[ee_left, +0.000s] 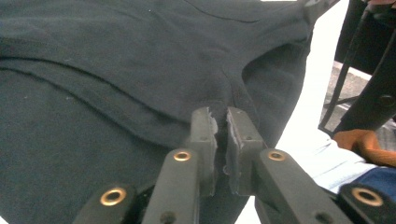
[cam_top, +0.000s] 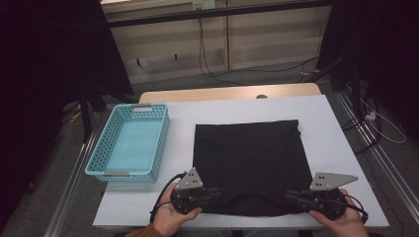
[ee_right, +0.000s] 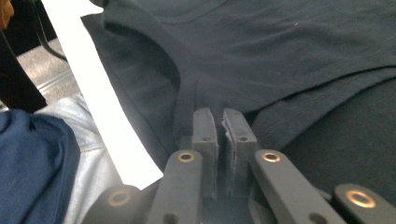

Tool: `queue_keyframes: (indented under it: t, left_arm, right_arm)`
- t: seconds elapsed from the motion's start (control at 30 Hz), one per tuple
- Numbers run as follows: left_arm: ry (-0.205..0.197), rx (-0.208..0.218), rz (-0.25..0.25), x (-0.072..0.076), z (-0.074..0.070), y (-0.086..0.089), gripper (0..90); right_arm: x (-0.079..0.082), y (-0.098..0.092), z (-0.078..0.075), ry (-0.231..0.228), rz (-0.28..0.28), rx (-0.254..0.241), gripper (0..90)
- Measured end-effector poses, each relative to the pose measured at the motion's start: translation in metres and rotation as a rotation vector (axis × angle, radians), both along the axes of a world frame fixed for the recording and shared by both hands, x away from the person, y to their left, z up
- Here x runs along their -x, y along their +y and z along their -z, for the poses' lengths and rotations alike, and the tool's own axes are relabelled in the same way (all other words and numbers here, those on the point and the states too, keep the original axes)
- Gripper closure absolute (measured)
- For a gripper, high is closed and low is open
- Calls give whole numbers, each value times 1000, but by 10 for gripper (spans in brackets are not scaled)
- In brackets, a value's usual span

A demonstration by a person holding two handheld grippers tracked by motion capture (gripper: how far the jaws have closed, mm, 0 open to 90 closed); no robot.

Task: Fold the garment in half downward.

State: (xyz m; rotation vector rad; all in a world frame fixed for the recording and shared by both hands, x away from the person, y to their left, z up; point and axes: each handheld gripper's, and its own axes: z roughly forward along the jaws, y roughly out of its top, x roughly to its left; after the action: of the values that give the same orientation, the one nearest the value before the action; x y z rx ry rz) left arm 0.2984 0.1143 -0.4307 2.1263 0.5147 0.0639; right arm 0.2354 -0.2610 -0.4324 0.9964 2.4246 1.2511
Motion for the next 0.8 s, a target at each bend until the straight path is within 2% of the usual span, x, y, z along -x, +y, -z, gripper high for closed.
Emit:
queue_keyframes:
  t: [0.17, 0.27, 0.53, 0.63, 0.8]
  left_arm:
    - [2, 8, -21, -2, -2, 3, 722]
    - [-3, 19, -32, -2, -4, 4, 646]
    - [-41, -8, -113, -13, 1, 11, 458]
    - [-52, -4, -143, -17, 2, 13, 372]
    - [-78, 13, -180, -18, 1, 14, 283]
  right_arm:
    - [-1, 2, 1, 5, 1, 11, 760]
    - [-1, 2, 1, -6, 16, 10, 678]
    - [-4, 7, 0, -28, 24, -9, 578]
    - [-6, 12, -1, -50, 20, -15, 547]
    - [-7, 17, -2, -67, 23, -30, 502]
